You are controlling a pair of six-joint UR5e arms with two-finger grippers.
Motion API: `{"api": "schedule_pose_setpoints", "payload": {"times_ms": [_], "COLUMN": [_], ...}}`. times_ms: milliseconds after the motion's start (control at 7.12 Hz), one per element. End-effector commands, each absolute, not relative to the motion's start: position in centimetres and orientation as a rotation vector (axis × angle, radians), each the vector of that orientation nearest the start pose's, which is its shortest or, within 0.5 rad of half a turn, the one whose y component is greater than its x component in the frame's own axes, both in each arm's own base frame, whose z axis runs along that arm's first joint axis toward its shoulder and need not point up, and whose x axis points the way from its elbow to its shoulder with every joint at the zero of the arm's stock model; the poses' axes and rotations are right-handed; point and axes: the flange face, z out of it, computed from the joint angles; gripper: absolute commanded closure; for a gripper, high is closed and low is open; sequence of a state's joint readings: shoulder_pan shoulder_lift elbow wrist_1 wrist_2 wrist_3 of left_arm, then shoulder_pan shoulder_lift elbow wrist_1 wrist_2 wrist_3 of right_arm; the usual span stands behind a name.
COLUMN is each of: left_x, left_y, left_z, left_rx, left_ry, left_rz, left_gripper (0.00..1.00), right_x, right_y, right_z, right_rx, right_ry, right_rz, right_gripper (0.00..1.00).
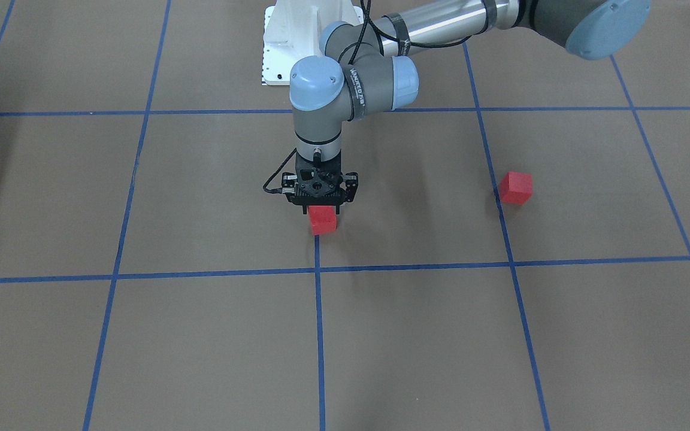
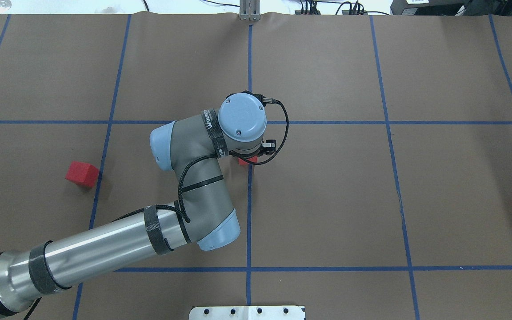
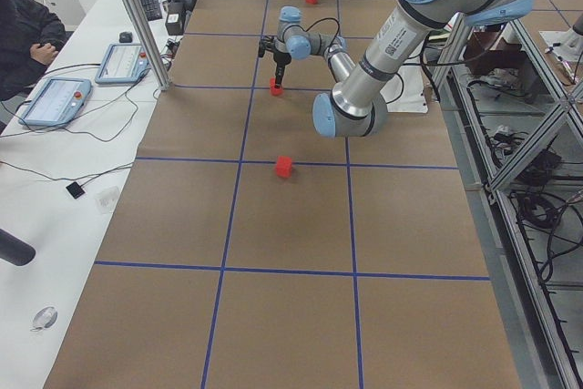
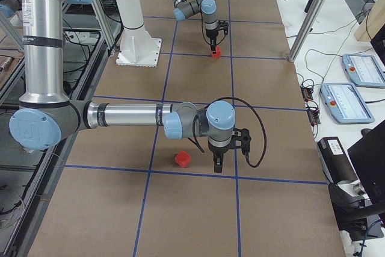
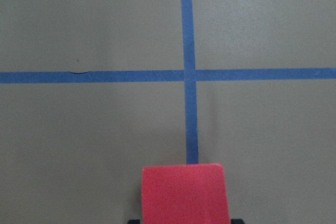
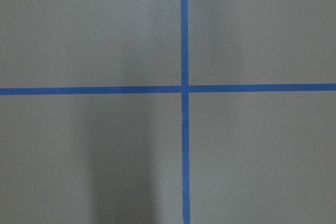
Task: Form red blocks into L shape at center
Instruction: 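Lower the red cube at the grid center and open the left gripper, then raise the left gripper and draw it back toward the far edge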
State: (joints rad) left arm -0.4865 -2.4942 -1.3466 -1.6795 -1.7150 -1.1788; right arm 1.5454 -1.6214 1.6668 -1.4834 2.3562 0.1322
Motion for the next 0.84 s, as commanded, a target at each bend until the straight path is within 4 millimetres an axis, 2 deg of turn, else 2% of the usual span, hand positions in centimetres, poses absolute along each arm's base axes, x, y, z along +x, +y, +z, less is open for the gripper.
{"api": "schedule_pose_setpoints", "payload": {"times_ms": [0, 140, 281, 421, 562, 702], "left_x": [62.3, 60.3, 57.4, 53.4, 48.5, 43.1], "left_y": [-47.4, -48.4, -49.4, -51.4, -53.2, -54.0], "left_z": [15.2, 13.8, 12.2, 12.1, 12.6, 14.1], "left_rx": [0.238, 0.254, 0.283, 0.268, 0.246, 0.238], "left_ry": [0.803, 0.831, 0.868, 0.894, 0.903, 0.887], "left_rz": [-0.030, -0.046, -0.067, -0.085, -0.080, -0.056], "left_gripper": [0.00, 0.00, 0.01, 0.01, 0.00, 0.00], "right_x": [5.0, 5.0, 4.0, 0.3, -1.9, -2.0], "right_y": [-48.2, -49.1, -49.6, -50.3, -50.6, -50.1], "right_z": [62.2, 60.8, 61.2, 60.5, 60.2, 60.2], "right_rx": [0.071, 0.132, 0.162, 0.156, 0.175, 0.196], "right_ry": [-0.792, -0.793, -0.787, -0.794, -0.797, -0.820], "right_rz": [0.049, 0.018, -0.016, -0.087, -0.140, -0.156], "right_gripper": [0.01, 0.01, 0.01, 0.01, 0.01, 0.01]}}
